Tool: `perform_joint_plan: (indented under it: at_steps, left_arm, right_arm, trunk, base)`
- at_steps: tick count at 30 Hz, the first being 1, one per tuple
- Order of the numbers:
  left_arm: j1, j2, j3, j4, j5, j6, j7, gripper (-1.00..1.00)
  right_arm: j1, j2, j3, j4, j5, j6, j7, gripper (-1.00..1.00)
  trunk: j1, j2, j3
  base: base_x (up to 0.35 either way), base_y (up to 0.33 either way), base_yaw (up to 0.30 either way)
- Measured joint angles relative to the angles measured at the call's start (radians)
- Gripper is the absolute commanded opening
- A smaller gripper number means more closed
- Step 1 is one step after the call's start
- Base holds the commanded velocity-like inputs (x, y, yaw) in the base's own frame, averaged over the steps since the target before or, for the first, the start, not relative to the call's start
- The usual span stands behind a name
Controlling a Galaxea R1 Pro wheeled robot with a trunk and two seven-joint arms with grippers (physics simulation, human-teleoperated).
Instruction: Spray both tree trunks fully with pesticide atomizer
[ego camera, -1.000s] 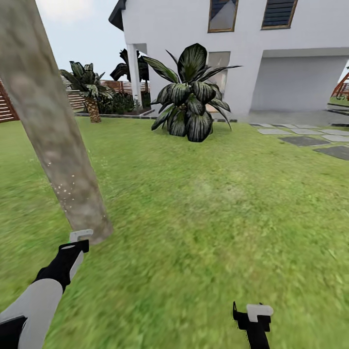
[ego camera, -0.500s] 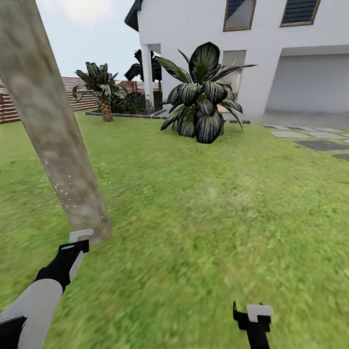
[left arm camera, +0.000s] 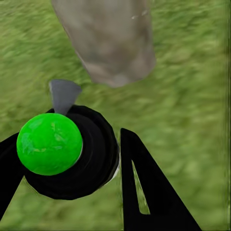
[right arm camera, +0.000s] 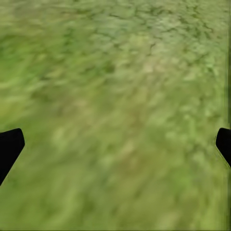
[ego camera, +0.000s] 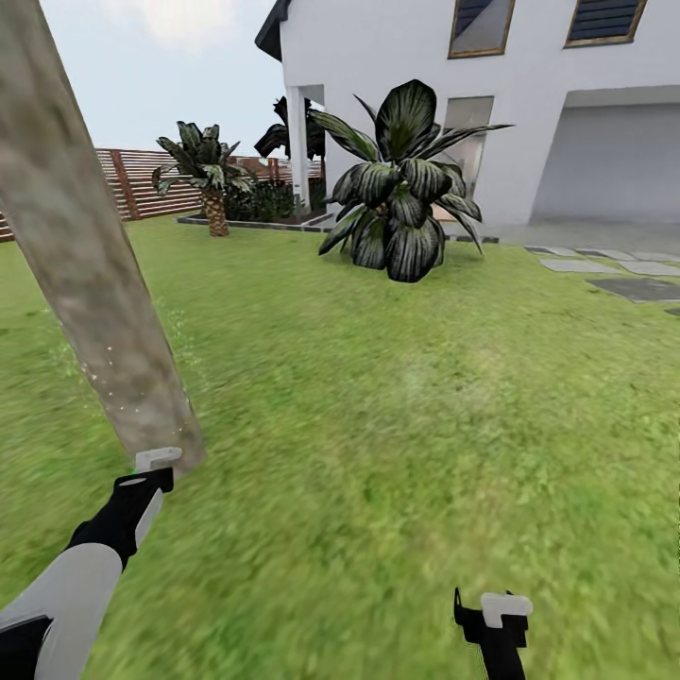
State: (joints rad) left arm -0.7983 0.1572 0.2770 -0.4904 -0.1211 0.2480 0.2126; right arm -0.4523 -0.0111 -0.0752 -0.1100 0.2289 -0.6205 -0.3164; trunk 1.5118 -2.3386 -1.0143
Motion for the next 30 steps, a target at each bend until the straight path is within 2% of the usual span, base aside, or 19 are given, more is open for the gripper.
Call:
perform_joint_plan:
  at_steps: [5,24,30]
  left_arm:
    - [0.001,0.000,0.000,0.000,0.000,0.000,0.000,-1.00]
    - [0.001,0.000,0.000,-0.001,0.000,0.000,-0.001,-1.00]
    - [0.001,0.000,0.000,0.001,0.000,0.002,-0.001,-1.00]
  right_arm:
    - [0.000,0.000,0.000,0.000,0.000,0.000,0.000,1.00]
    - [0.000,0.000,0.000,0.000,0.000,0.000,0.001,1.00]
    - [0.000,0.000,0.000,0.000,0.000,0.000,0.002,1.00]
  trunk:
    - [0.000,0.000,0.000]
    - [0.000,0.000,0.000]
    - [0.000,0.000,0.000]
  base:
    - [0.143,-0.262,0.057]
    - [0.166,-0.245,0.268]
    - [0.276,-0.150,0.058]
